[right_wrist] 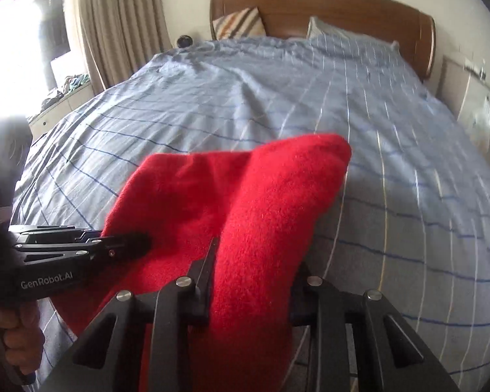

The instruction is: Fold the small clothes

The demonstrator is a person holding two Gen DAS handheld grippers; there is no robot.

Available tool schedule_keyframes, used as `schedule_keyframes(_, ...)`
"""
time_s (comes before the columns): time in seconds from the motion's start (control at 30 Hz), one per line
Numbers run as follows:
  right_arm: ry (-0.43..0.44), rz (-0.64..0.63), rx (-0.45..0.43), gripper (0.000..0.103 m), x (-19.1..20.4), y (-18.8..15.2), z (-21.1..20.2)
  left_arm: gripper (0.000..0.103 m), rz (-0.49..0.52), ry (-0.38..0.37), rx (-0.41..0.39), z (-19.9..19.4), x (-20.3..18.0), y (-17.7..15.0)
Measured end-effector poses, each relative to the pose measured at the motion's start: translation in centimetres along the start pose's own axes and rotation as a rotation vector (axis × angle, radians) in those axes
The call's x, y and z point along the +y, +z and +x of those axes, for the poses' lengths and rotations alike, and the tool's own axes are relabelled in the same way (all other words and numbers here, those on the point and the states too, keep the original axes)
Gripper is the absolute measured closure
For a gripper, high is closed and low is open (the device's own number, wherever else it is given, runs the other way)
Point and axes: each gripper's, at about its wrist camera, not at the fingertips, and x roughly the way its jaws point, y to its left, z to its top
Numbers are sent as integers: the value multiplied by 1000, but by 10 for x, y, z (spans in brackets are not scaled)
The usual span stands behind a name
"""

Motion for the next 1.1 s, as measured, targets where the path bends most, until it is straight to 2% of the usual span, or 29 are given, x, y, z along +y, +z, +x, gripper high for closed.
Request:
schedule_keyframes(0.1,9,-25,-110,72,3,22,-36,86,27,-33,-92,-36,-9,16)
schedule_keyframes(0.17,27,-28,-152,72,2,41,-50,86,38,-48,-132,-55,-13,27)
schedule_keyframes(0.2,36,-19,-154,72,-1,48,-52,85,38,-56,-136,-58,-14,32)
schedule_keyframes(0.27,61,25,-118,67,-9,52,-45,73,35,-41,-92,-46,-12,35)
schedule_keyframes(0.3,74,58,-58,63,-17,49,-34,60,32,-5,-54,-34,-8,32)
schedule_keyframes(0.33,79,90,-2,54,-25,40,-25,54,30,65,-23,-23,-3,25)
schedule_keyframes(0.37,69,117,40,37,-33,28,-17,51,30,148,-5,-15,1,15)
schedule_keyframes(0.4,45,137,69,29,-40,14,-15,50,35,222,-4,-13,4,5)
schedule_keyframes(0.43,18,149,80,23,-47,-3,-19,49,44,269,-22,-17,7,-8)
schedule_keyframes(0.47,-3,156,84,22,-51,-17,-25,40,57,298,-49,-25,7,-19)
schedule_keyframes(0.5,-22,159,87,21,-54,-32,-32,24,69,330,-86,-36,6,-30)
schedule_keyframes(0.57,-56,154,91,12,-55,-60,-52,6,102,405,-184,-61,-1,-50)
schedule_keyframes(0.6,-70,142,84,12,-53,-72,-64,2,126,426,-232,-74,-6,-58)
schedule_keyframes(0.67,-96,114,76,11,-48,-89,-85,1,174,450,-274,-91,-19,-69)
schedule_keyframes(0.77,-136,81,63,8,-36,-104,-115,1,186,475,-272,-108,-30,-75)
schedule_keyframes(0.97,-160,89,33,4,-12,-98,-163,1,173,500,-286,-136,-51,-92)
schedule_keyframes(1.1,-153,109,51,3,0,-97,-180,1,172,534,-294,-151,-63,-108)
